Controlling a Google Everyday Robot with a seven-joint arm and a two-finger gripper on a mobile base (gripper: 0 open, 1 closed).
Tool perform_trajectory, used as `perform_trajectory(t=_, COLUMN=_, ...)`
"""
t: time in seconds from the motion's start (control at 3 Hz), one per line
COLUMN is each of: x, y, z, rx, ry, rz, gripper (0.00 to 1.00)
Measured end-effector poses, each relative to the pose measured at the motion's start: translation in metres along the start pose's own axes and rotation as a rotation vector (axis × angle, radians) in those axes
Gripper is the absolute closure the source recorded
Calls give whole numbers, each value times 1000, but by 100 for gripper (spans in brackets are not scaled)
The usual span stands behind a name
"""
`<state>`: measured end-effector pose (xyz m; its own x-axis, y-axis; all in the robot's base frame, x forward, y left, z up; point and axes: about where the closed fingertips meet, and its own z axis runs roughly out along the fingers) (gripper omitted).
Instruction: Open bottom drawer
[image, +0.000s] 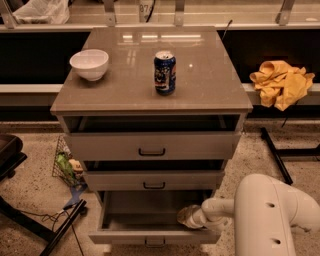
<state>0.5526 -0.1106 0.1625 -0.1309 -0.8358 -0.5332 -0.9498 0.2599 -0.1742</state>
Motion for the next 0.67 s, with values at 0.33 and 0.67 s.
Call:
perform_trajectory(t=0.33, x=26, y=43, z=-6, rx=-53, ry=69, rz=38, gripper=100)
perform_trajectory(t=0.67, x=25, y=43, z=-7, rx=-55, ry=71, rz=39, gripper=100)
